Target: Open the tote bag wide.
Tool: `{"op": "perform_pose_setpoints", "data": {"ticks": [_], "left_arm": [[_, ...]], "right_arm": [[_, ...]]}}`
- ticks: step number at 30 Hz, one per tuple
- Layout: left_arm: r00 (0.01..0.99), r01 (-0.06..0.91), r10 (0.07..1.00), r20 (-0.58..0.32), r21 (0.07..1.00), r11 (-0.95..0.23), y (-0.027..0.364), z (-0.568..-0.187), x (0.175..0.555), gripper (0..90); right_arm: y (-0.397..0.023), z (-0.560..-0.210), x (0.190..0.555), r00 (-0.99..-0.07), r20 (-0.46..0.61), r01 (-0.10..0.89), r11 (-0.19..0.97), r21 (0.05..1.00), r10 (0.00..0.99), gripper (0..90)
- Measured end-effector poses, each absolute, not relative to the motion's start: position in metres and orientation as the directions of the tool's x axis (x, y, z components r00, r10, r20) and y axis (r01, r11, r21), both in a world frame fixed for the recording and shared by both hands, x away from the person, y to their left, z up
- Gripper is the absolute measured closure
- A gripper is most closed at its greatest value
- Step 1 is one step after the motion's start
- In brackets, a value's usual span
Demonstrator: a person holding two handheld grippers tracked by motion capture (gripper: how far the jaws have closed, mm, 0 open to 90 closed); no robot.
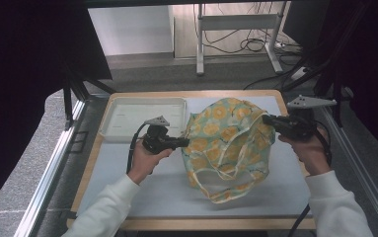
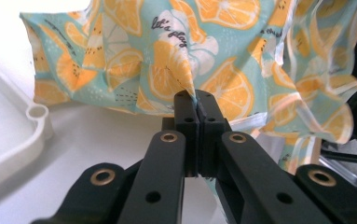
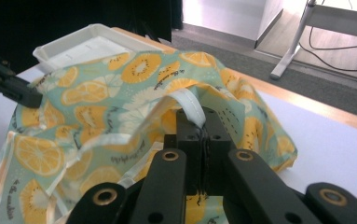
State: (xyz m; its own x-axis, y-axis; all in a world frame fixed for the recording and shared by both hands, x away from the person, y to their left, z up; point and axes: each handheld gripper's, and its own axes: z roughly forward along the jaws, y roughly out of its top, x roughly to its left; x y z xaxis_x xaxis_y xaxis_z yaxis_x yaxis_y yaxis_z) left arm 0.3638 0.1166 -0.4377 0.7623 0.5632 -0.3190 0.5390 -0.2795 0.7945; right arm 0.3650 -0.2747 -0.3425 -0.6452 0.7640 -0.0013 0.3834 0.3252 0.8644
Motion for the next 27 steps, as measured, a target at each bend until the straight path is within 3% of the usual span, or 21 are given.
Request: {"op": "perform_pose_setpoints", "data": {"ticks": [9,27], "left_arm": [[0.764,0.522,0.583,-0.275,0.796,-0.308,0.115,-0.424,0.373,89.6],[0.745,0.539,0.581,-0.328,0.809,-0.235,0.12,-0.408,0.395,89.5]], "right_arm": [[-0.268,-0.337,0.384,-0.637,0.003,0.387,0.316,0.866,0.771,87.6],[-0.27,-0.339,0.406,-0.606,0.006,0.41,0.305,0.86,0.796,87.6]]}}
